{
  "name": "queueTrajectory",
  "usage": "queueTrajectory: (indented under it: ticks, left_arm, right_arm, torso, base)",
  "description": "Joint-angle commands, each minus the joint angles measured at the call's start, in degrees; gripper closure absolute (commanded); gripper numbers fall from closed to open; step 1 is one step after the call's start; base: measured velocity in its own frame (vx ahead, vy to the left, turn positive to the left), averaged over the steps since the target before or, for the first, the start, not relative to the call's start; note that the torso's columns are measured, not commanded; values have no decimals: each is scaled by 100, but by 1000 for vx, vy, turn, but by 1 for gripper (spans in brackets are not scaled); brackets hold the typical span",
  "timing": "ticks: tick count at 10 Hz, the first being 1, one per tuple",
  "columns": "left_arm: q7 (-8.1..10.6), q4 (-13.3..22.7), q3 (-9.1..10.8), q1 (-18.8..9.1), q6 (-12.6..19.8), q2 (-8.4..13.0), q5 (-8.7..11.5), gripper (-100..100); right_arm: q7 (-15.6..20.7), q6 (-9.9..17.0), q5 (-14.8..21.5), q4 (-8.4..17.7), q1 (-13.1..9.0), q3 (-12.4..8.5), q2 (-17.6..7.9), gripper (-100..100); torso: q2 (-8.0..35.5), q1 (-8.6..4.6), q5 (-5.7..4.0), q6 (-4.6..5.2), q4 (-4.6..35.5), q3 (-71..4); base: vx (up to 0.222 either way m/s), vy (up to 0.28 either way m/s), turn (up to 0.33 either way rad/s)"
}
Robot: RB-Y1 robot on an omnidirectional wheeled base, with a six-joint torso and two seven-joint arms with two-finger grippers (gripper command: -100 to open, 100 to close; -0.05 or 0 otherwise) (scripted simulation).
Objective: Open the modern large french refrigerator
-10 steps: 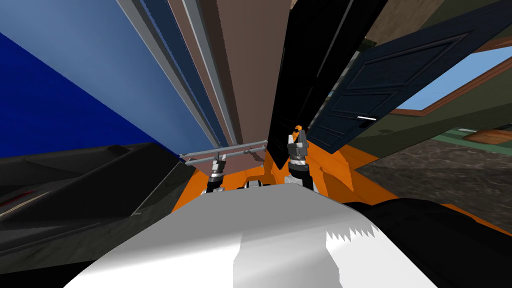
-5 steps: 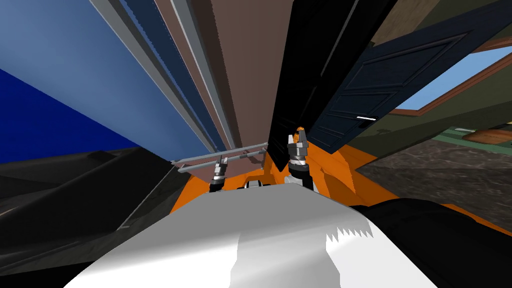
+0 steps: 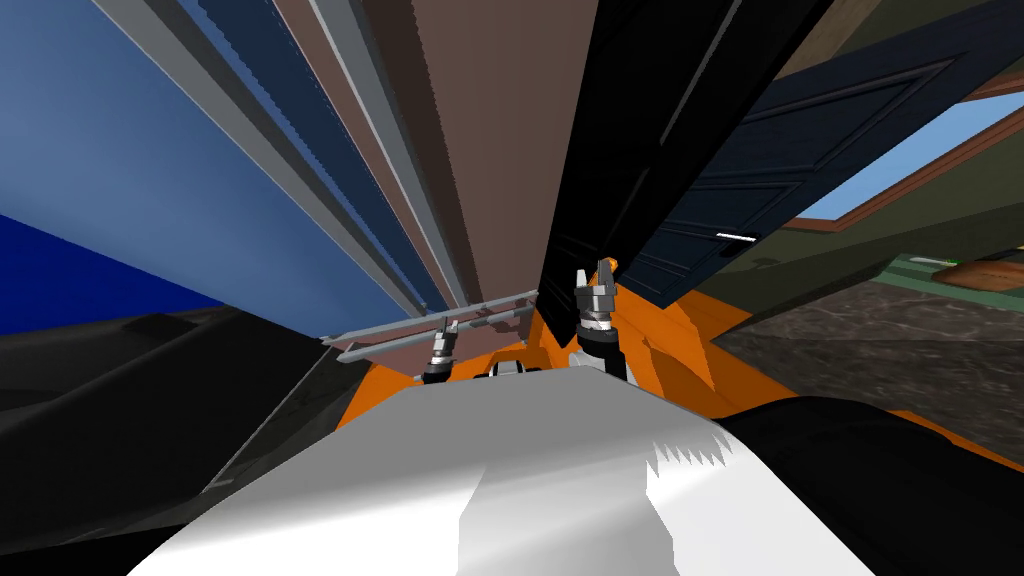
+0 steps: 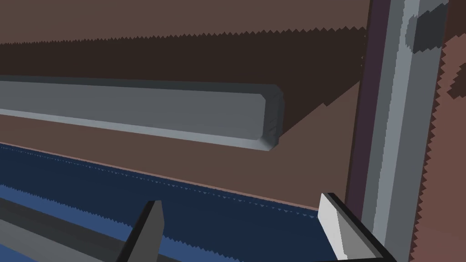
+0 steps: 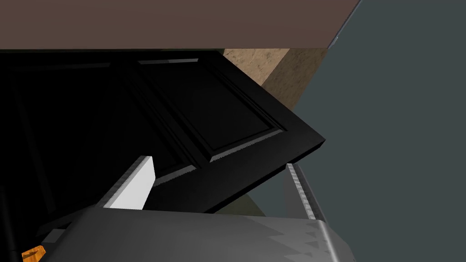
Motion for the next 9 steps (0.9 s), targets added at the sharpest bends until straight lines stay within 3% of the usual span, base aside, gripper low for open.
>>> queueTrajectory:
  ticks: [1,7,8,9]
  left_arm:
    - [-20,425,-22,-87,-226,-73,0,-100]
    - [-59,1064,-62,-205,-575,-587,-6,-100]
    - [-53,1015,-56,-185,-560,-517,-3,-100]
    - [-157,1157,37,-372,-524,-580,57,-100]
  right_arm:
    - [0,0,0,0,0,0,0,0]
    - [0,0,0,0,0,0,0,0]
    - [0,0,0,0,-1,0,0,0]
    - [0,0,0,0,-1,0,0,0]
  torso:
    - [-14,10,3,0,-3,-8]
    - [-10,6,2,0,-3,-7]
    - [-28,2,2,14,-4,-15]
    - [-32,1,0,8,-6,-20]
  base:
    - [124,28,-49]
    - [94,17,-27]
    - [7,5,3]
    - [-55,22,-112]
